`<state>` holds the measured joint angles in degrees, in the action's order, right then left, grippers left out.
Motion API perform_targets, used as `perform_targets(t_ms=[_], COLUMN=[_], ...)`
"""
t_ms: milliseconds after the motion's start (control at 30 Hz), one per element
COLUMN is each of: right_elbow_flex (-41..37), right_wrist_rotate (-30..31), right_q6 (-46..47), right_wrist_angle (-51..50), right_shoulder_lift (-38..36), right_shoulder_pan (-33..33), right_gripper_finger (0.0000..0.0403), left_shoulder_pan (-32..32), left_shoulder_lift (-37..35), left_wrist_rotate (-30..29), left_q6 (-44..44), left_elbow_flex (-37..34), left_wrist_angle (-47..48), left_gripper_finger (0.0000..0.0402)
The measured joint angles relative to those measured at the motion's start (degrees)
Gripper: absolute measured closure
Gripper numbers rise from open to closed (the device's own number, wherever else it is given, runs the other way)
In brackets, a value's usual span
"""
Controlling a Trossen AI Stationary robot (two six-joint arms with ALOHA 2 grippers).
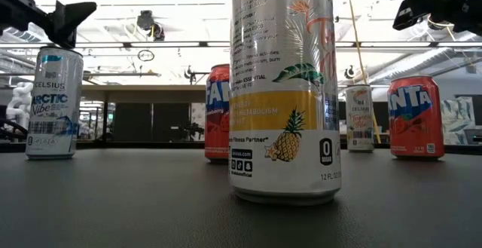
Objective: Place canned beverage on shelf
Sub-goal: Put the left white-blue soda can on the shelf
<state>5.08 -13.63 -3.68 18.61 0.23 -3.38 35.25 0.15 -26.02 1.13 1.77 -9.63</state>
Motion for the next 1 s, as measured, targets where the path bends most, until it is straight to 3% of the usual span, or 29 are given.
perform_targets(t_ms=[267,500,767,1000], right_elbow_flex=[0.0,0.0,0.0,0.0], right_wrist_rotate=[0.0,0.0,0.0,0.0], right_q6=[-0.1,-0.1,-0.1,0.0], right_wrist_angle=[0.0,0.0,0.0,0.0], right_shoulder_lift=[0.0,0.0,0.0,0.0], right_shoulder_pan=[0.0,0.0,0.0,0.0], right_gripper_finger=[0.0403,0.0403,0.0403,0.0403], left_shoulder_pan=[0.0,0.0,0.0,0.0], left_shoulder_lift=[2.1,4.9,10.0,14.7], left_wrist_rotate=[-3.6,-4.5,-7.3,-6.9], left_q6=[-1.5,-1.2,3.4,13.6], left_elbow_flex=[4.2,12.4,23.5,26.8], left_wrist_angle=[4.6,15.2,31.4,40.1], left_gripper_finger=[0.0068,0.0068,0.0068,0.0068])
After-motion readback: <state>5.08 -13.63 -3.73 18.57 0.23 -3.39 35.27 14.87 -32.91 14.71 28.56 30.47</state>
